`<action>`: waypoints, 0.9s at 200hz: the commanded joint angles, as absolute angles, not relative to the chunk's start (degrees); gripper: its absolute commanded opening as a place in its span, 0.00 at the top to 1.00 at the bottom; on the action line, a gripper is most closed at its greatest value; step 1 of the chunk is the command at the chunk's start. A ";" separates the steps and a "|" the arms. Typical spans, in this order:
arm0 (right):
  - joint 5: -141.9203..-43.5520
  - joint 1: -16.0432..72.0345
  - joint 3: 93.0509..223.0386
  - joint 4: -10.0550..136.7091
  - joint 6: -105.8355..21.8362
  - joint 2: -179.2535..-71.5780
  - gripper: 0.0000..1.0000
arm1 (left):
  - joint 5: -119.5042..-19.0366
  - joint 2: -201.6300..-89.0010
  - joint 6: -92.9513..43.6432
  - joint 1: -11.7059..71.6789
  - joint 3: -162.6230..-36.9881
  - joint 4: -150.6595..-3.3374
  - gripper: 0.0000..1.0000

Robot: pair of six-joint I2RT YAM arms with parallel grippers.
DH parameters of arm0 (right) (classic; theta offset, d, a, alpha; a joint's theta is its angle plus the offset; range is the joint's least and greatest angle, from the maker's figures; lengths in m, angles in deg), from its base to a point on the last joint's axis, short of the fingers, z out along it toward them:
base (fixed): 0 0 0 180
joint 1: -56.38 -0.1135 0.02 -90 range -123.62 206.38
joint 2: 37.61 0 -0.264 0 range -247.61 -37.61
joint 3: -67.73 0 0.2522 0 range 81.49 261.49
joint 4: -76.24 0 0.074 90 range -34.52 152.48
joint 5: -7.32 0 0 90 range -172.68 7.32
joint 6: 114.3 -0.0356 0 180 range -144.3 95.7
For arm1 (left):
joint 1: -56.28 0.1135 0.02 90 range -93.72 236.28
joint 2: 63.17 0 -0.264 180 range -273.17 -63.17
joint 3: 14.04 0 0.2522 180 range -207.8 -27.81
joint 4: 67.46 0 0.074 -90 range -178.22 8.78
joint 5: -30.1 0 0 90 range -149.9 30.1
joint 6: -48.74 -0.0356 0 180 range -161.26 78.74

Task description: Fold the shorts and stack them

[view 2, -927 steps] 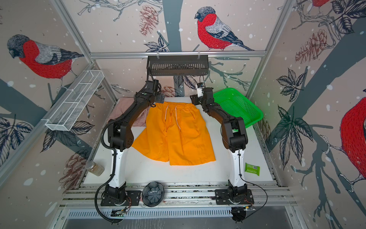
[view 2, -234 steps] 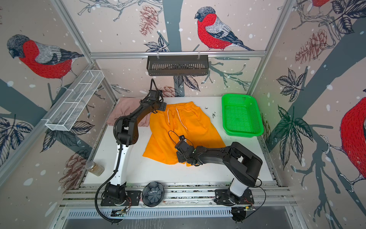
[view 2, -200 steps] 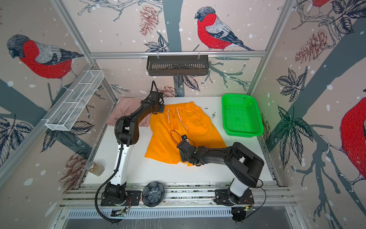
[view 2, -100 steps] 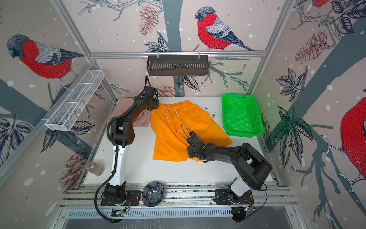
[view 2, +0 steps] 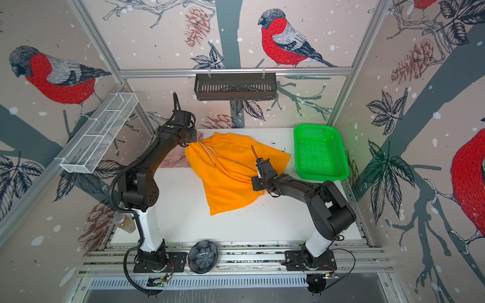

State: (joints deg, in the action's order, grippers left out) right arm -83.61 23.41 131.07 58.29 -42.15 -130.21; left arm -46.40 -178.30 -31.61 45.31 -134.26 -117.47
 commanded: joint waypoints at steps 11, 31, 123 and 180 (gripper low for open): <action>-84.13 19.92 127.94 57.51 -41.34 -122.61 0.30 | -46.13 -180.26 -29.04 45.38 -133.82 -116.83 1.00; -81.32 13.39 125.46 56.30 -41.52 -117.45 0.28 | -45.09 -180.57 -29.01 45.38 -133.60 -116.92 1.00; -85.85 -9.43 134.98 65.89 -28.63 -138.15 0.30 | -45.97 -181.84 -29.61 45.91 -136.46 -118.44 1.00; -83.82 -10.20 141.97 62.86 -25.51 -148.00 0.42 | -46.15 -182.10 -29.85 46.17 -136.15 -118.55 1.00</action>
